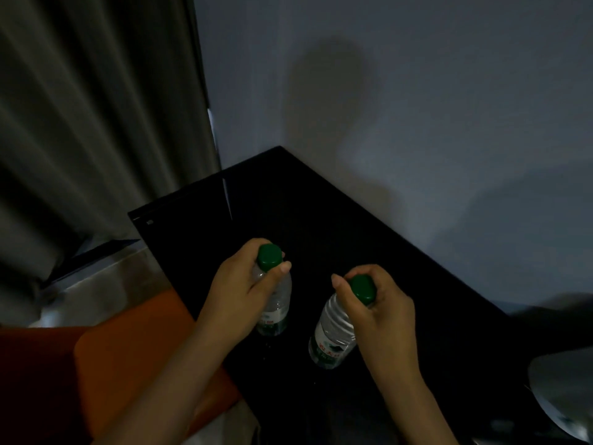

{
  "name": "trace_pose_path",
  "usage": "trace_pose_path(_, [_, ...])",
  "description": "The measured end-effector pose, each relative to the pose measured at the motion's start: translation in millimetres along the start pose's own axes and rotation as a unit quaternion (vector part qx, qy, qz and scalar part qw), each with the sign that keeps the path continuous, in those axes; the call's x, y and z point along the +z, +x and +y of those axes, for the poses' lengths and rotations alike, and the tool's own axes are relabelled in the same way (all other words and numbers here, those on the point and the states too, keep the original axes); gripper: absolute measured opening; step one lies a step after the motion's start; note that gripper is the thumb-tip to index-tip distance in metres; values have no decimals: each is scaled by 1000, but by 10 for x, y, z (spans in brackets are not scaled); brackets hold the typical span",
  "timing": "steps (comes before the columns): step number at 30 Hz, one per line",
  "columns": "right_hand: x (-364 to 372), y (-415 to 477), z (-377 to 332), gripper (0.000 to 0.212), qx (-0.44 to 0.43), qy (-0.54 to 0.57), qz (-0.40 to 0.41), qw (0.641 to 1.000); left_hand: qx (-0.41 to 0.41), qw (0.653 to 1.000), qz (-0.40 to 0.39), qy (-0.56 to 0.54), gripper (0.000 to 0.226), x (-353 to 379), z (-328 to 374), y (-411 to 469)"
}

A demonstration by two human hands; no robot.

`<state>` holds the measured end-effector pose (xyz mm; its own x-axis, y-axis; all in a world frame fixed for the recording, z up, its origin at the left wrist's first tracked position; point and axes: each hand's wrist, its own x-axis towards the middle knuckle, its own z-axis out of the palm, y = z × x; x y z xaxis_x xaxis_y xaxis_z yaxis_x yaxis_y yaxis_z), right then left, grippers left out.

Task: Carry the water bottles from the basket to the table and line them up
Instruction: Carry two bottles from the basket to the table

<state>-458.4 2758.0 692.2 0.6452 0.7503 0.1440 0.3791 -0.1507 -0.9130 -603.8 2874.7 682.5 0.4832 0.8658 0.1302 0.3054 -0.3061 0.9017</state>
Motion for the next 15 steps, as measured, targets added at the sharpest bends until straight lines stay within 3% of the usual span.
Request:
trace_pose_path(4, [15, 144, 162, 16, 37, 10, -9, 999, -4, 1000, -13, 27, 15, 170, -196, 259])
trace_pose_path(10, [119, 284, 323, 12, 71, 10, -15, 997, -13, 999, -9, 30, 17, 298, -499, 576])
trace_pose_path(15, [247, 383, 429, 9, 46, -17, -22, 999, -20, 999, -1, 39, 41, 336, -656, 770])
